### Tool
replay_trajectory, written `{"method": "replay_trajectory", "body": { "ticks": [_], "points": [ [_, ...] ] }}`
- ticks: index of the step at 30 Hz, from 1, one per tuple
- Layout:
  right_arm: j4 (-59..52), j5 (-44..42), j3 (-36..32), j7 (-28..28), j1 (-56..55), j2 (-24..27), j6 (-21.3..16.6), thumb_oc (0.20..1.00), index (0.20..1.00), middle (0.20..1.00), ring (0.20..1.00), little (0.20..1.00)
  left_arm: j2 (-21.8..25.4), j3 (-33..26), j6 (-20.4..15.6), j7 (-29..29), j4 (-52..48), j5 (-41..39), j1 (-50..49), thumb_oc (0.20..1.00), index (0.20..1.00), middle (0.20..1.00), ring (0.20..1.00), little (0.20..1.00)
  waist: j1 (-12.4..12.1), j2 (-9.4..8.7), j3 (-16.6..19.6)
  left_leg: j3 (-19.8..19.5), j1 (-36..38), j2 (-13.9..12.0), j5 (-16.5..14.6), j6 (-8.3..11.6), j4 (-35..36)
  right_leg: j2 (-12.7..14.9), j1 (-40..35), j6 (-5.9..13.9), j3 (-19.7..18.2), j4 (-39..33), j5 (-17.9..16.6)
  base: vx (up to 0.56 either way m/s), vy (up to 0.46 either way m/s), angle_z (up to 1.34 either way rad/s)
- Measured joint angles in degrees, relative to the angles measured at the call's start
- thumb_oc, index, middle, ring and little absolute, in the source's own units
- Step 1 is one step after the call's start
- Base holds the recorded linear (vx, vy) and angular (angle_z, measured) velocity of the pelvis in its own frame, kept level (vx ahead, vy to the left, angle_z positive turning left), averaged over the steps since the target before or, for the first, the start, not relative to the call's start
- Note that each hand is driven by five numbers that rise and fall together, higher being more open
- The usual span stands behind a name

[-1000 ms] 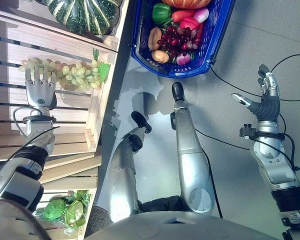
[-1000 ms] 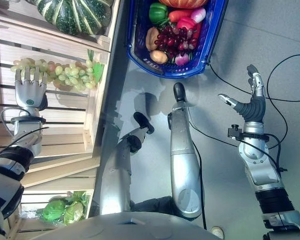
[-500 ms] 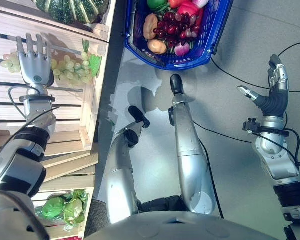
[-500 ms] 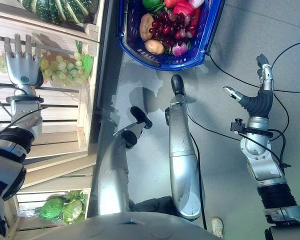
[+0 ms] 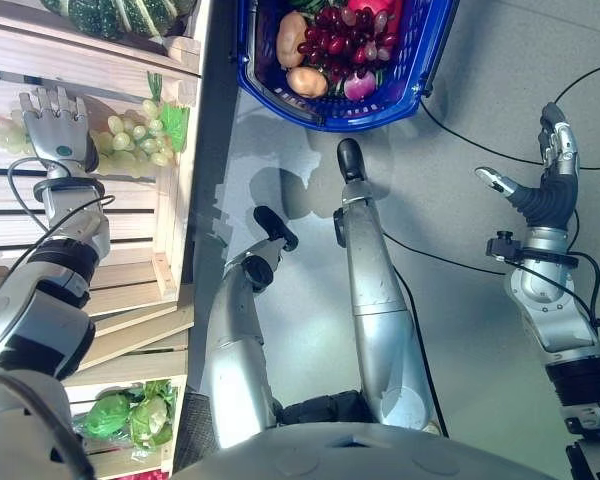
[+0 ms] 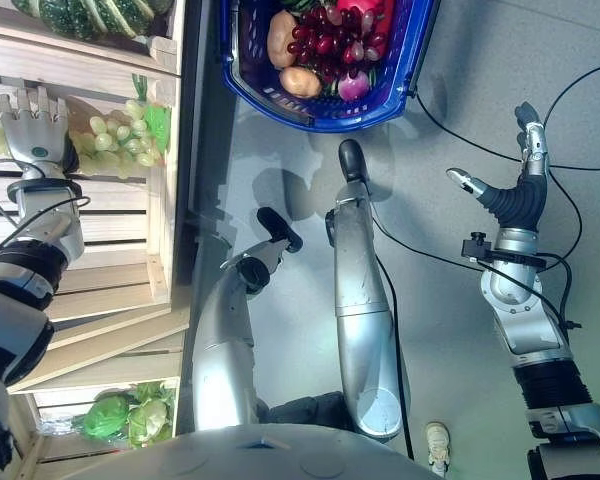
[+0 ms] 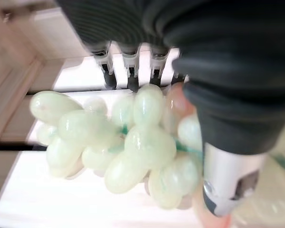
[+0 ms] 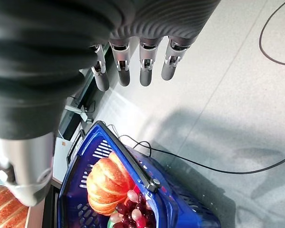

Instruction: Pick up fruits and vegetables into the basket

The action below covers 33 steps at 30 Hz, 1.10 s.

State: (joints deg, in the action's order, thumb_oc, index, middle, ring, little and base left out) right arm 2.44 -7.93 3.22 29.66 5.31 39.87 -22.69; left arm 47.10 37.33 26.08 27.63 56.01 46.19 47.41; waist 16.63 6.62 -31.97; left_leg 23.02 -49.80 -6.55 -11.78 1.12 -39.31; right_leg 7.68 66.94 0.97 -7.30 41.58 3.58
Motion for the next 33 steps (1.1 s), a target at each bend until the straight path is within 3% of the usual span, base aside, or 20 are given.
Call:
{"method": "replay_trajectory", "body": {
  "ticks": [20,24,25,26,33],
  "points": [
    [0.1,-2.7,0.0,-1.1,0.1,0.0,-0.2,1.0,1.0,1.0,1.0,1.0,-1.0,-0.2,0.4,0.9,0.6,-1.0,-0.3,1.0,1.0,1.0,1.0,1.0,-0.6,0.07,0.0,-0.4,-0.3,-0.2,-0.2,-0.01,-0.3,0.0,0.0,-0.25,0.3,0.1,0.2,-0.01,0.008,0.0],
    [0.1,-2.7,0.0,-1.1,0.1,0.1,-0.2,1.0,1.0,1.0,1.0,1.0,-1.6,-0.2,0.8,0.9,0.5,-1.0,-0.3,1.0,1.0,1.0,1.0,1.0,-0.7,0.75,0.5,-0.7,-0.9,-0.2,-0.1,0.01,-0.4,0.0,0.3,-0.26,0.5,0.1,0.2,0.0,0.0,0.0],
    [0.1,-2.7,0.0,-1.1,0.1,0.2,-0.2,1.0,1.0,1.0,1.0,1.0,-2.0,-0.2,1.3,1.2,0.5,-1.0,-0.6,0.285,0.285,0.285,0.285,0.285,-0.8,1.21,0.8,-0.7,-1.4,-0.2,-0.1,0.01,-0.4,0.0,0.8,-0.27,0.5,0.1,0.2,0.0,0.0,0.0],
    [0.1,-2.7,0.0,-1.1,0.1,0.4,-0.2,1.0,1.0,1.0,1.0,1.0,-2.3,-0.2,1.4,1.5,0.5,-1.0,-1.2,0.2,0.2,0.2,0.2,0.2,-0.8,1.65,1.0,-0.7,-1.7,-0.2,-0.1,0.01,-0.4,0.0,1.1,-0.26,0.5,0.1,0.2,0.0,0.0,0.0],
    [0.6,-2.7,0.0,-0.7,0.1,0.5,-0.5,1.0,1.0,1.0,1.0,1.0,-4.0,-0.7,4.5,1.6,0.4,0.9,-5.7,0.2,0.2,0.2,0.2,0.2,-1.1,1.88,1.2,-1.2,-1.8,-0.1,-0.1,0.14,-0.4,0.0,1.2,-0.3,0.5,0.3,0.2,0.0,0.0,0.0]
  ]
}}
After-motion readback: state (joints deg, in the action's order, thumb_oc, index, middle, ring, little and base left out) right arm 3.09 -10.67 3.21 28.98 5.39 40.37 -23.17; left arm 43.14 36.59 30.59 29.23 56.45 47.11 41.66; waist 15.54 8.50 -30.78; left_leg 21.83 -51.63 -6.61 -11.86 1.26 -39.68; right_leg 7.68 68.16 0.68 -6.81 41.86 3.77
